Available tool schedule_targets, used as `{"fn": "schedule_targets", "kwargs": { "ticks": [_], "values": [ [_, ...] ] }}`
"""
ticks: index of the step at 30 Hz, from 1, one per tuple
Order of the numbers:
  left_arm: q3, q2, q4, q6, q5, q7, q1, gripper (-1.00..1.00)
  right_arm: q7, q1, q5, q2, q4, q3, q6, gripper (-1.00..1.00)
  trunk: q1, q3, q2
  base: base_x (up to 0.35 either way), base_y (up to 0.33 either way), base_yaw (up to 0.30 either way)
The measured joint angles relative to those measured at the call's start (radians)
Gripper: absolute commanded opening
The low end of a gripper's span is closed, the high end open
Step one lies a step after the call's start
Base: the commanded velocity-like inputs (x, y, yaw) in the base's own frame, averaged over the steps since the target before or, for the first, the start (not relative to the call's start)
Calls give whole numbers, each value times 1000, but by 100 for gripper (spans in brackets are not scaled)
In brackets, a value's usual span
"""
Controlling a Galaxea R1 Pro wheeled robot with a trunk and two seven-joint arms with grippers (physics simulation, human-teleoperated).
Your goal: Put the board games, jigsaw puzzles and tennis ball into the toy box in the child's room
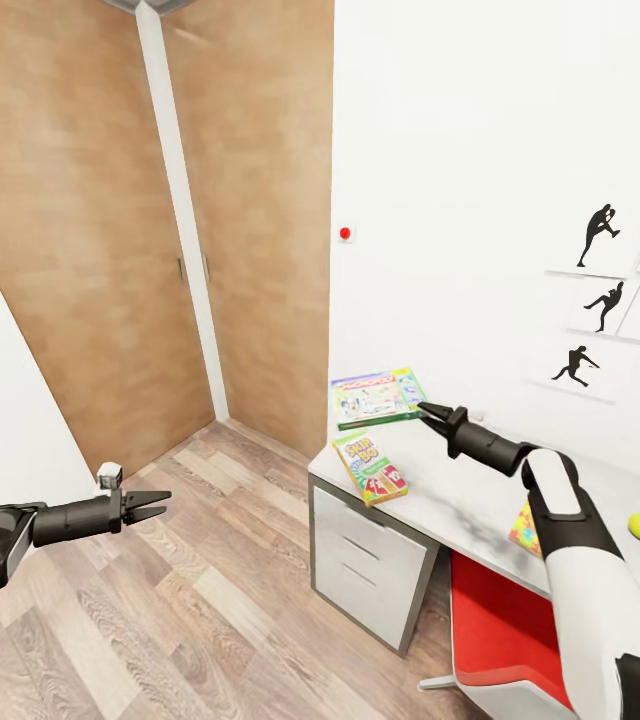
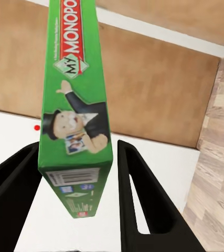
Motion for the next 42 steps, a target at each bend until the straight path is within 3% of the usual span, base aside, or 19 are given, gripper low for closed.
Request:
{"fn": "schedule_targets", "kwargs": {
  "ticks": [8,35,37,42],
  "values": [
    [1,-1,0,-1,1,0,0,100,-3,4,-11,-5,-1,-19,1,-100,0,-2,0,0,0,-88],
    [1,0,0,0,1,-2,0,100,-4,8,6,-18,7,-21,-13,-100,0,-21,0,0,0,-243],
    [1,0,0,1,2,-10,0,100,-4,7,5,-23,7,-22,-14,-100,0,-23,0,0,0,-240],
    [0,22,0,12,2,-44,-4,100,-3,6,2,-75,2,-24,-6,-100,0,-28,0,0,0,-239]
  ]
}}
